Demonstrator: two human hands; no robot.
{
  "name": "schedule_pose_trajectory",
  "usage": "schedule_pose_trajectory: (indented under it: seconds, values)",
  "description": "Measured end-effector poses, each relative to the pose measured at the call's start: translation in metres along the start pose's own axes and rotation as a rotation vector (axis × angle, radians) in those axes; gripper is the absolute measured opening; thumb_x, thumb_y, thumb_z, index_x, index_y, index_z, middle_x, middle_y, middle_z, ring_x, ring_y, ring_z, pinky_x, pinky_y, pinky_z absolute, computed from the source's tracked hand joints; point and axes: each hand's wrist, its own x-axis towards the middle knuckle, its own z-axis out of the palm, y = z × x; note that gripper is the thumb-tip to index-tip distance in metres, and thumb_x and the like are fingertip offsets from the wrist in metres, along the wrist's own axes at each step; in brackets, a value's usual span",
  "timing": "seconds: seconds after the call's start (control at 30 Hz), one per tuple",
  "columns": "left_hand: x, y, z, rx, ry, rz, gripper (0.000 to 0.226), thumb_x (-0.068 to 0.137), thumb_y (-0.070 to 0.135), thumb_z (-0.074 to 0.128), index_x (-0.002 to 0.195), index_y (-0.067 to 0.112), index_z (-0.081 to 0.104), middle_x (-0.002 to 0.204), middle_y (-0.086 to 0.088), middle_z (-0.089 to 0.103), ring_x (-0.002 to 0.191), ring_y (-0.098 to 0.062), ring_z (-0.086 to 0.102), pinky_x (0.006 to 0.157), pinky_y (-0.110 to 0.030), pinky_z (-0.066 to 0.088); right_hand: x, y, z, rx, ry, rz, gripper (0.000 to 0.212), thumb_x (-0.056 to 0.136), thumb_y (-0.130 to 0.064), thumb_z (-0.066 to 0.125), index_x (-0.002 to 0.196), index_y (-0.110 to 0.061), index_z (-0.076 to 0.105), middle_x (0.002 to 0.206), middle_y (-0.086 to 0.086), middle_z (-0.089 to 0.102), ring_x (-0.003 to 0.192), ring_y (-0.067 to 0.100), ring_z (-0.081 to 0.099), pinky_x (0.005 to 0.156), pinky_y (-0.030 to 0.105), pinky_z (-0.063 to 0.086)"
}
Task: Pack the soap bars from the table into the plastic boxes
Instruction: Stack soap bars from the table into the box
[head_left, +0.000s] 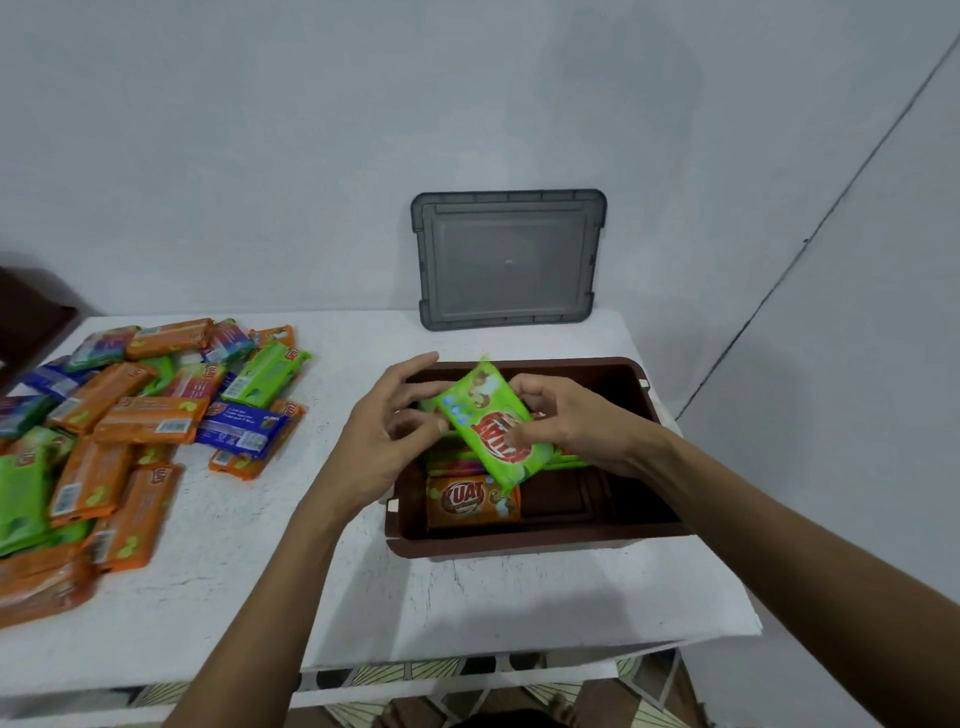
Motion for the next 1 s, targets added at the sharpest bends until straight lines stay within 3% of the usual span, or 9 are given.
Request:
schedule_pose_trajectory:
  seconds: [0.1, 0.2, 0.27, 0.43, 0.57, 0.67, 0.77, 1.0]
  values:
    - [0.002, -0.007, -0.003, 0.156, 0.071, 0.058, 0.038, 0.092, 0.014, 0.062, 0.127, 0.028, 0.055, 0.119, 0.013, 0.065, 0.102, -0.013, 0.064, 0.086, -0.032, 0.055, -0.006, 0.005, -0.008, 0.085, 0.050, 0.051, 0.035, 0.086, 0.004, 0.065, 0.118, -0.009, 0.056, 0.117, 0.009, 0.069, 0.105, 0.023, 0.069, 0.087, 0.039, 0.057]
    - [0.002, -0.015, -0.008, 0.328, 0.132, 0.114, 0.031, 0.093, 0.015, 0.059, 0.120, 0.030, 0.060, 0.116, 0.017, 0.064, 0.104, -0.004, 0.061, 0.084, -0.024, 0.052, -0.015, 0.012, -0.017, 0.041, 0.159, 0.056, 0.023, 0.084, -0.006, 0.071, 0.100, -0.005, 0.054, 0.103, 0.009, 0.074, 0.097, 0.023, 0.072, 0.085, 0.041, 0.057]
    - [0.000, -0.020, -0.010, 0.427, 0.139, 0.132, 0.031, 0.093, 0.017, 0.059, 0.120, 0.031, 0.059, 0.117, 0.017, 0.062, 0.107, 0.001, 0.057, 0.085, -0.021, 0.049, -0.022, 0.015, -0.024, -0.085, 0.230, 0.050, 0.028, 0.083, -0.009, 0.074, 0.098, -0.009, 0.050, 0.098, 0.007, 0.073, 0.089, 0.021, 0.072, 0.074, 0.039, 0.058]
    - [-0.002, -0.033, -0.010, 0.595, 0.104, 0.191, 0.030, 0.093, 0.015, 0.059, 0.121, 0.024, 0.060, 0.129, 0.008, 0.056, 0.116, -0.001, 0.047, 0.091, -0.021, 0.044, -0.039, 0.023, -0.034, -0.219, 0.187, 0.047, 0.062, 0.085, -0.005, 0.071, 0.130, -0.038, 0.044, 0.120, -0.007, 0.057, 0.101, 0.017, 0.068, 0.065, 0.033, 0.060]
    - [-0.002, -0.036, -0.009, 0.640, 0.100, 0.210, 0.027, 0.093, 0.019, 0.058, 0.119, 0.023, 0.062, 0.130, 0.009, 0.054, 0.118, -0.002, 0.045, 0.093, -0.022, 0.042, -0.040, 0.032, -0.034, -0.314, 0.200, 0.134, 0.037, 0.088, -0.009, 0.068, 0.118, -0.030, 0.058, 0.126, -0.003, 0.051, 0.107, 0.021, 0.063, 0.070, 0.038, 0.062]
    - [-0.002, -0.035, -0.009, 0.657, 0.096, 0.215, 0.029, 0.092, 0.028, 0.053, 0.119, 0.023, 0.062, 0.130, 0.008, 0.055, 0.117, -0.002, 0.045, 0.093, -0.023, 0.042, -0.039, 0.039, -0.033, -0.349, 0.221, 0.176, 0.035, 0.087, -0.011, 0.069, 0.116, -0.026, 0.058, 0.128, -0.003, 0.051, 0.111, 0.021, 0.060, 0.074, 0.035, 0.062]
    - [-0.003, -0.036, -0.009, 0.680, 0.096, 0.217, 0.026, 0.093, 0.020, 0.058, 0.119, 0.023, 0.062, 0.131, 0.007, 0.055, 0.117, -0.001, 0.043, 0.094, -0.019, 0.039, -0.037, 0.047, -0.034, -0.334, 0.226, 0.209, 0.033, 0.087, -0.009, 0.070, 0.113, -0.027, 0.059, 0.130, -0.001, 0.051, 0.116, 0.021, 0.057, 0.084, 0.039, 0.060]
    - [-0.003, -0.037, -0.009, 0.695, 0.095, 0.208, 0.026, 0.093, 0.022, 0.057, 0.119, 0.022, 0.063, 0.131, 0.006, 0.055, 0.119, -0.001, 0.043, 0.093, -0.008, 0.029, -0.031, 0.060, -0.034, -0.252, 0.241, 0.329, 0.031, 0.088, -0.001, 0.065, 0.109, -0.022, 0.056, 0.130, 0.000, 0.049, 0.116, 0.022, 0.055, 0.081, 0.038, 0.061]
